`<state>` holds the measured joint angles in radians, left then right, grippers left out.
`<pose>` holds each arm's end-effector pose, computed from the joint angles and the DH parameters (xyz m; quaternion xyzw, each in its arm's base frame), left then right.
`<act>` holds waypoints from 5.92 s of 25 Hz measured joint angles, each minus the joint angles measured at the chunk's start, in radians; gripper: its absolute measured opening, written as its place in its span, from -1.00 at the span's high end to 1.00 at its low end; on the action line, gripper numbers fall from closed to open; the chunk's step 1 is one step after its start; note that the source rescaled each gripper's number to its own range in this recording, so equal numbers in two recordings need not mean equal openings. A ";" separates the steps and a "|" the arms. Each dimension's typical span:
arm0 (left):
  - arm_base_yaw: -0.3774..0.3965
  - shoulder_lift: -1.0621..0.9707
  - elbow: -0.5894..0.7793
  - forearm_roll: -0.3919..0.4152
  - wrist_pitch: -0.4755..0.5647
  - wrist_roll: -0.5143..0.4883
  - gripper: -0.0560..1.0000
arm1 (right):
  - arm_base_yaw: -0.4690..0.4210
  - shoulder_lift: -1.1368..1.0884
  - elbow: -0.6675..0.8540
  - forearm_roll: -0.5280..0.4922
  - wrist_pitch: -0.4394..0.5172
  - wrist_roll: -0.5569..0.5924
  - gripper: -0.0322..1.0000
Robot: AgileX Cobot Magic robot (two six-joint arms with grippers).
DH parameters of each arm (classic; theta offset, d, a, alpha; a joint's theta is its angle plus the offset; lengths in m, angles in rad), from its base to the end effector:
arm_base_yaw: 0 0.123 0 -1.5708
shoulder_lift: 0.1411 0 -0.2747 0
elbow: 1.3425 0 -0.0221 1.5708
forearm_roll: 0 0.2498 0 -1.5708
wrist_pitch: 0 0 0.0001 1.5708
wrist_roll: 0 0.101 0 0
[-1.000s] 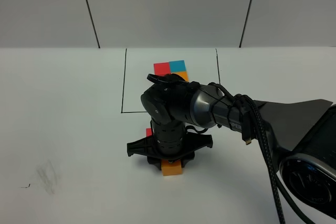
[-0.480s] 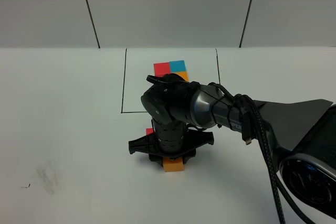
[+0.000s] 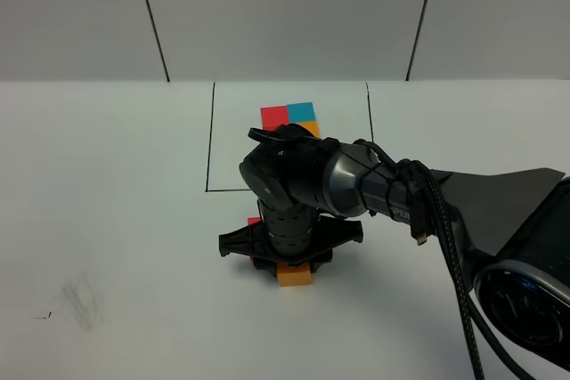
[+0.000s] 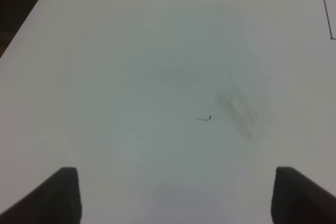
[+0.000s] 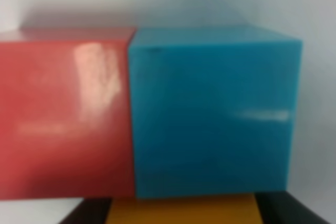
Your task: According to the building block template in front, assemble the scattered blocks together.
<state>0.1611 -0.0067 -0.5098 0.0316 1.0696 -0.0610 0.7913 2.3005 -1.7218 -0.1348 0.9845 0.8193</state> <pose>0.0105 0.0045 0.2744 -0.0951 0.8458 0.0420 0.5233 0.3248 0.3125 0.1017 -0.0206 0.9970 -0.0060 0.0744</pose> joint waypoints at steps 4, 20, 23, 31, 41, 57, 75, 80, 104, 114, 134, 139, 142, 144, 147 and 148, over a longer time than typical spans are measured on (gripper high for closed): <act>0.000 0.000 0.000 0.000 0.000 0.000 -1.00 | 0.000 0.000 0.000 -0.012 0.008 0.017 0.54; 0.000 0.000 0.000 0.000 0.000 0.001 -1.00 | 0.000 0.000 0.000 -0.020 0.022 0.025 0.54; 0.000 0.000 0.000 0.000 0.000 0.001 -1.00 | 0.000 0.000 0.000 -0.020 0.022 0.025 0.54; 0.000 0.000 0.000 0.000 0.000 0.001 -1.00 | 0.000 0.002 0.000 -0.020 0.022 0.012 0.54; 0.000 0.000 0.000 0.000 0.000 0.001 -1.00 | -0.015 0.004 -0.001 0.005 0.025 -0.009 0.54; 0.000 0.000 0.000 0.000 0.000 0.000 -1.00 | -0.017 0.011 -0.003 -0.025 0.009 -0.012 0.54; 0.000 0.000 0.000 0.000 0.000 0.000 -1.00 | -0.018 0.012 -0.003 -0.046 -0.019 -0.016 0.54; 0.000 0.000 0.000 0.000 0.000 0.000 -1.00 | -0.019 0.012 -0.003 -0.037 -0.007 -0.016 0.54; 0.000 0.000 0.000 0.000 0.000 0.000 -1.00 | -0.020 0.012 -0.008 -0.005 0.031 -0.105 0.54; 0.000 0.000 0.000 0.000 0.000 0.001 -1.00 | -0.020 0.012 -0.009 0.008 0.039 -0.111 0.54; 0.000 0.000 0.000 0.000 0.000 0.001 -1.00 | -0.020 0.013 -0.009 0.051 0.014 -0.130 -0.56; 0.000 0.000 0.000 0.000 0.000 0.001 -1.00 | -0.020 0.013 -0.009 0.055 0.016 -0.147 -0.72; 0.000 0.000 0.000 0.000 0.000 0.001 -1.00 | -0.020 0.013 -0.009 0.055 0.025 -0.148 -0.73; 0.000 0.000 0.000 0.000 0.000 0.001 -1.00 | -0.020 0.012 -0.009 0.055 0.032 -0.152 -0.73; 0.000 0.000 0.000 0.000 0.000 0.001 -1.00 | -0.020 -0.010 -0.009 0.043 0.042 -0.155 -0.73; 0.000 0.000 0.000 0.000 0.000 0.001 -1.00 | -0.020 -0.021 -0.009 0.032 0.046 -0.155 -0.72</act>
<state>0.1611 -0.0067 -0.5098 0.0316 1.0696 -0.0598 0.7711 2.2796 -1.7304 -0.1030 1.0304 0.6640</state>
